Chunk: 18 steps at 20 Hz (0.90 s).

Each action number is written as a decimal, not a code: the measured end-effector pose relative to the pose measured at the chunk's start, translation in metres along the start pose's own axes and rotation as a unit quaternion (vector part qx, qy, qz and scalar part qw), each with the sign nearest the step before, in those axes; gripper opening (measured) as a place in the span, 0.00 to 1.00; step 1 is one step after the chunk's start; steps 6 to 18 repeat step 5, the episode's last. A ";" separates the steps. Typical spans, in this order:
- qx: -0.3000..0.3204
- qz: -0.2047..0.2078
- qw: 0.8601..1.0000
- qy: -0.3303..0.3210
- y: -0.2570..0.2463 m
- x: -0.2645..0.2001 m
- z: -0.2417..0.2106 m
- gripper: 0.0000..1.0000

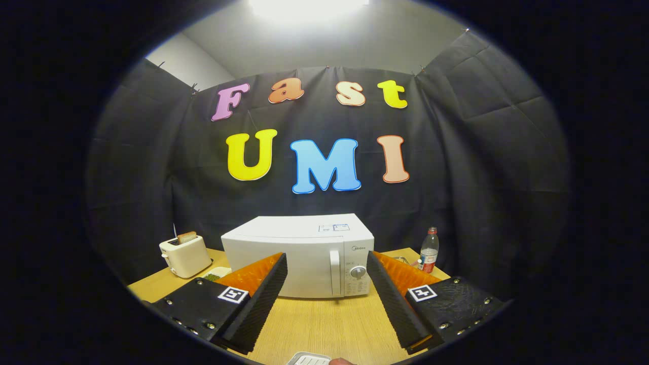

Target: Open the microwave, put the food inside, and close the microwave door.

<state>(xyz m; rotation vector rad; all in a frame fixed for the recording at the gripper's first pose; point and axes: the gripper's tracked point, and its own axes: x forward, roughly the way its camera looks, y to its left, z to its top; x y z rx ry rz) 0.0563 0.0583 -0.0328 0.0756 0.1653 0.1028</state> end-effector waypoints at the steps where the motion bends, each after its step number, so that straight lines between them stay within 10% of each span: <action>1: 0.000 -0.001 1.000 -0.003 0.003 -0.004 0.002 0.99; 18: -0.006 0.001 1.000 -0.013 0.011 -0.016 0.010 0.99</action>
